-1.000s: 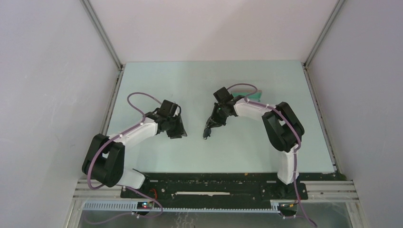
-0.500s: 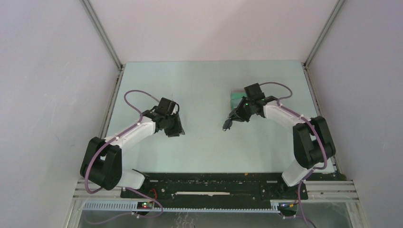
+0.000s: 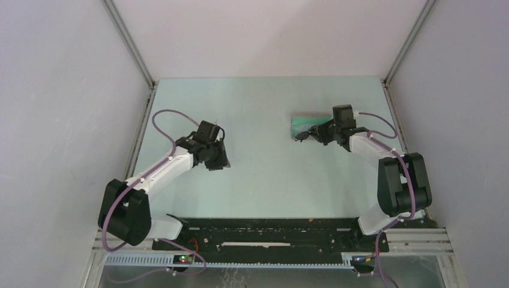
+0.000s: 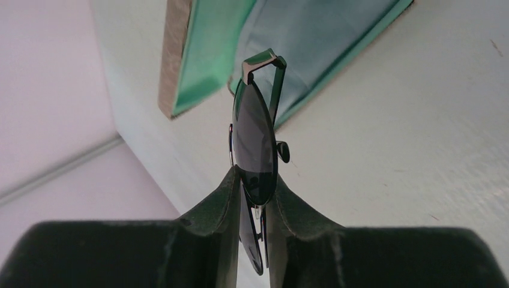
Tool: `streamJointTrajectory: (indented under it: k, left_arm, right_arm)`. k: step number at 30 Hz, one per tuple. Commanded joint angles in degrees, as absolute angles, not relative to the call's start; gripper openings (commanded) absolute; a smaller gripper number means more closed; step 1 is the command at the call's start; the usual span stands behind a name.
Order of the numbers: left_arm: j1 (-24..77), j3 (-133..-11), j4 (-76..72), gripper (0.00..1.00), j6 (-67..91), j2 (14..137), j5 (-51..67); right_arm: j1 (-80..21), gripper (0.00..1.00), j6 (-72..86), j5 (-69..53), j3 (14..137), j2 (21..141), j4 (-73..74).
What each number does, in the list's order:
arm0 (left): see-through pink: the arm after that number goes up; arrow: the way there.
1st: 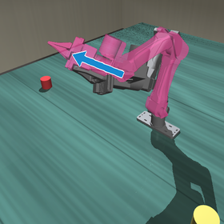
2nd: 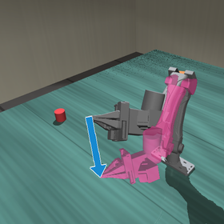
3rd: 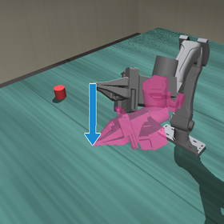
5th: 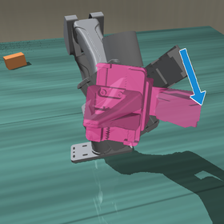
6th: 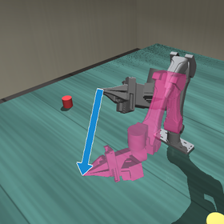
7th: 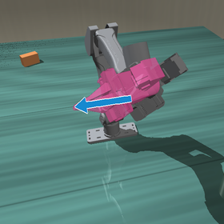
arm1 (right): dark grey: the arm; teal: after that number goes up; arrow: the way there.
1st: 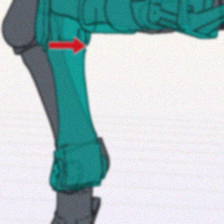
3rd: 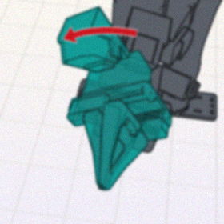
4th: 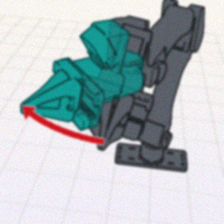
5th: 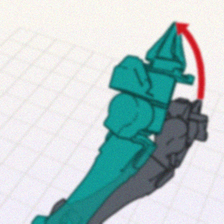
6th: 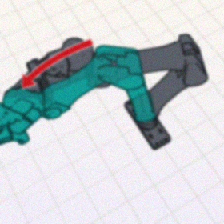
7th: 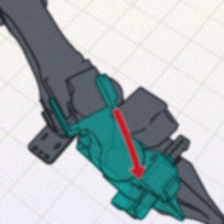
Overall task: Organize the sunglasses
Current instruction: Place the sunglasses in the sunglasses case.
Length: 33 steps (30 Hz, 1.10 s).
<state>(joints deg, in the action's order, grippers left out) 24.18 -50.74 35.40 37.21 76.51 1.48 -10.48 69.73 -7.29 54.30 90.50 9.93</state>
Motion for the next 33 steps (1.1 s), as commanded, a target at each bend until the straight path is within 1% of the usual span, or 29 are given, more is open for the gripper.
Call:
streamJointTrajectory:
  k: [1,7,10,15,27,33]
  left_arm:
    - [23.84,-53.90,36.74,0.38,35.41,74.27,0.19]
    - [23.87,-54.04,37.83,0.38,34.31,74.18,-1.67]
    - [23.83,-54.17,37.88,0.38,33.87,74.32,-1.71]
    - [23.82,-54.36,37.93,0.38,33.57,74.54,-1.91]
    - [23.44,-53.87,38.24,0.38,32.09,74.46,-2.22]
    - [22.78,-53.69,37.61,0.38,32.17,74.62,-0.90]
  right_arm:
    - [-10.19,0.25,82.43,-2.37,53.79,92.65,1.53]
    - [-10.76,0.25,87.75,2.20,54.75,96.05,0.53]
    - [-11.02,0.25,90.19,2.46,54.99,97.60,-1.44]
    - [-11.11,0.26,90.70,5.46,56.66,99.26,-0.26]
    - [-10.24,0.26,89.46,3.35,60.19,105.53,-2.84]
    - [-10.21,0.26,88.65,4.31,60.73,106.90,-2.39]
